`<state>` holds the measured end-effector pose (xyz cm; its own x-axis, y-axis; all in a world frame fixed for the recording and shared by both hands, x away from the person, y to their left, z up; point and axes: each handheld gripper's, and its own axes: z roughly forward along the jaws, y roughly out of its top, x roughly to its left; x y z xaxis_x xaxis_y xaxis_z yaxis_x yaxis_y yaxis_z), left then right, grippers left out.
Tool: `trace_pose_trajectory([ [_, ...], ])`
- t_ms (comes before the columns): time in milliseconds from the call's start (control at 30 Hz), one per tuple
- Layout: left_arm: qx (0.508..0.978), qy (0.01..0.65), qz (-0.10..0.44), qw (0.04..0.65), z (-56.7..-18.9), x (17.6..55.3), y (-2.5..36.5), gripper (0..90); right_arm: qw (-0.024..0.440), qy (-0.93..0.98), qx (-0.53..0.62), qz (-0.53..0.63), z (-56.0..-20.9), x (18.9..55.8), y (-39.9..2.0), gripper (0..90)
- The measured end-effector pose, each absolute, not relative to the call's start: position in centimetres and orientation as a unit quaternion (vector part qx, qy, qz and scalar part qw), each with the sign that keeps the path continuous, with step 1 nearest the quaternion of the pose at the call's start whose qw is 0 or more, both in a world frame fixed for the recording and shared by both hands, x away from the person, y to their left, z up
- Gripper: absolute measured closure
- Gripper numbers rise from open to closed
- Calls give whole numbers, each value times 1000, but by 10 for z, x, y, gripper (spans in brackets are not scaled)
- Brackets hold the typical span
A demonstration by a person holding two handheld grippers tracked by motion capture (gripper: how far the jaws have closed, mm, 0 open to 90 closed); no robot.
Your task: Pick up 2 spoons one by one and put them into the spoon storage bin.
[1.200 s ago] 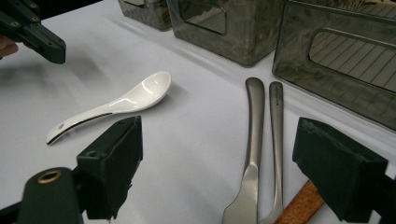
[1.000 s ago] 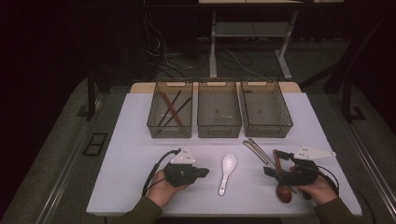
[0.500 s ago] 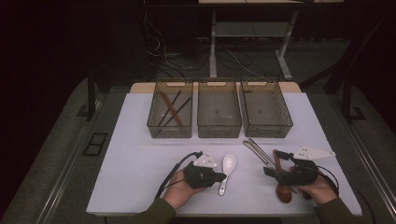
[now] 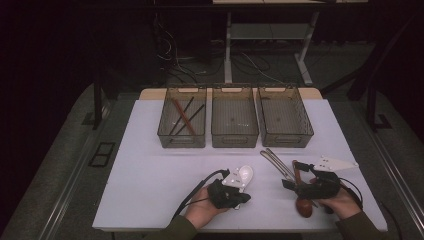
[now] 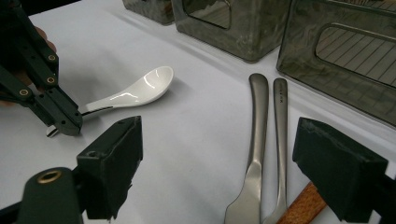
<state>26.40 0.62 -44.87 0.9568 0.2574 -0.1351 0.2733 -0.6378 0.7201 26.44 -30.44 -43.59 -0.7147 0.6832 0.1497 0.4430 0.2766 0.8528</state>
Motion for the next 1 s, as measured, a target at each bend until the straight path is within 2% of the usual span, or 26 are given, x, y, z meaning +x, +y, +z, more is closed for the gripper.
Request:
trace_pose_trajectory([
  [400, 914, 157, 23, 373, -446, 269, 18, 893, 126, 791, 356, 482, -436, 264, -306, 158],
  [1000, 906, 192, 25, 376, -444, 280, 48, 892, 129, 797, 349, 475, -437, 263, -304, 158],
])
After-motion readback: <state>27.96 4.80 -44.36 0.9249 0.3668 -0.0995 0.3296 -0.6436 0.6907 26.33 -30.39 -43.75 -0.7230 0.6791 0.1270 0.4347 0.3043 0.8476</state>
